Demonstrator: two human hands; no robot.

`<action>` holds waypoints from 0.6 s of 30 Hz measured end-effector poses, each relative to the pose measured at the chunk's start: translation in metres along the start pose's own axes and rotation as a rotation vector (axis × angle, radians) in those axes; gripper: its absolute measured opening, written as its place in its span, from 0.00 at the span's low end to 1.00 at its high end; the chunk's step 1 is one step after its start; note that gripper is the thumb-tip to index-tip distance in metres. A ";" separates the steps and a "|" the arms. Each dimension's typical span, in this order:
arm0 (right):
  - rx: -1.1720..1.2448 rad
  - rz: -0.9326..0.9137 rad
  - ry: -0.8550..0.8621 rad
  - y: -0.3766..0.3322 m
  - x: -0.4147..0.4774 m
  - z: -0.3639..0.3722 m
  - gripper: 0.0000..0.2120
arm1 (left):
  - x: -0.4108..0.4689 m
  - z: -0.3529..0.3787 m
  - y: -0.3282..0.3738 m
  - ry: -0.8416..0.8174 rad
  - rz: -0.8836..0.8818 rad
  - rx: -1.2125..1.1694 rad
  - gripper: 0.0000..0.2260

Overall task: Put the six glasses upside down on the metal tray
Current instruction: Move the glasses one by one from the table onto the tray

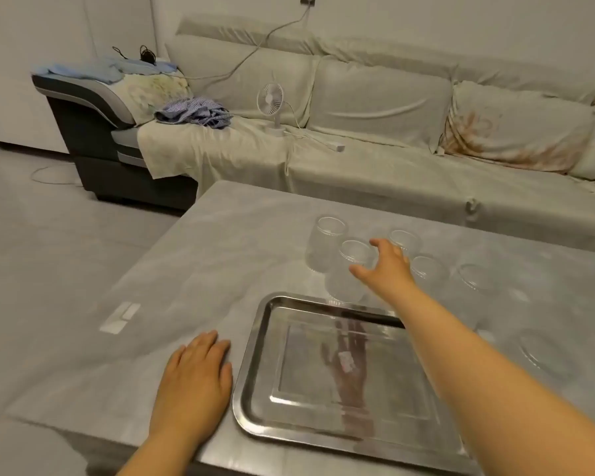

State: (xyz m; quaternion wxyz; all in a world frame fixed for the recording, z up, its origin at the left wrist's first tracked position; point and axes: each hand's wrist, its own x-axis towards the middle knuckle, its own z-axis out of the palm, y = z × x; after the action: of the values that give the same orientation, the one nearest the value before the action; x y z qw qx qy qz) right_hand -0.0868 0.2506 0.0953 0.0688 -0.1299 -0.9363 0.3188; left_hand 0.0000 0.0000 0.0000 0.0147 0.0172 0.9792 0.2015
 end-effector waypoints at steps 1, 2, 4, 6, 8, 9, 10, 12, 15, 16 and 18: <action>-0.007 0.000 -0.002 -0.002 0.004 0.003 0.30 | 0.002 0.001 -0.002 0.014 0.000 0.001 0.18; -0.008 -0.007 -0.004 -0.004 0.009 0.005 0.31 | 0.003 0.002 -0.003 0.048 0.006 -0.008 0.19; -0.041 -0.002 -0.030 -0.008 0.017 0.012 0.32 | 0.003 0.003 -0.005 0.052 0.014 -0.008 0.19; -0.053 0.020 -0.052 -0.006 0.028 0.018 0.33 | 0.004 0.005 -0.004 0.043 0.019 -0.012 0.19; -0.029 0.050 -0.050 -0.005 0.037 0.021 0.34 | 0.005 0.005 -0.004 0.041 0.020 0.000 0.19; -0.016 0.060 -0.045 -0.004 0.039 0.025 0.35 | 0.005 0.005 -0.005 0.046 0.019 -0.003 0.19; 0.000 0.065 -0.037 -0.002 0.039 0.029 0.36 | 0.005 0.006 -0.005 0.045 0.022 0.001 0.19; 0.030 0.057 0.002 0.000 0.039 0.035 0.36 | 0.004 0.005 -0.005 0.043 0.022 0.000 0.19; 0.058 0.046 0.043 0.001 0.038 0.036 0.36 | 0.005 0.005 -0.006 0.044 0.025 -0.018 0.19; 0.056 0.050 0.056 0.001 0.038 0.035 0.36 | 0.005 0.004 -0.005 0.044 0.020 -0.025 0.19; 0.085 0.074 0.110 0.001 0.035 0.033 0.35 | 0.005 0.004 -0.005 0.054 0.022 -0.043 0.19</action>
State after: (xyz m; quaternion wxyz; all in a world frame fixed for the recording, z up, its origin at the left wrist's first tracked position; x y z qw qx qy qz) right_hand -0.1269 0.2418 0.0703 0.1138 -0.1787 -0.9113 0.3530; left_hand -0.0053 -0.0028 -0.0062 -0.0137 0.0223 0.9745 0.2230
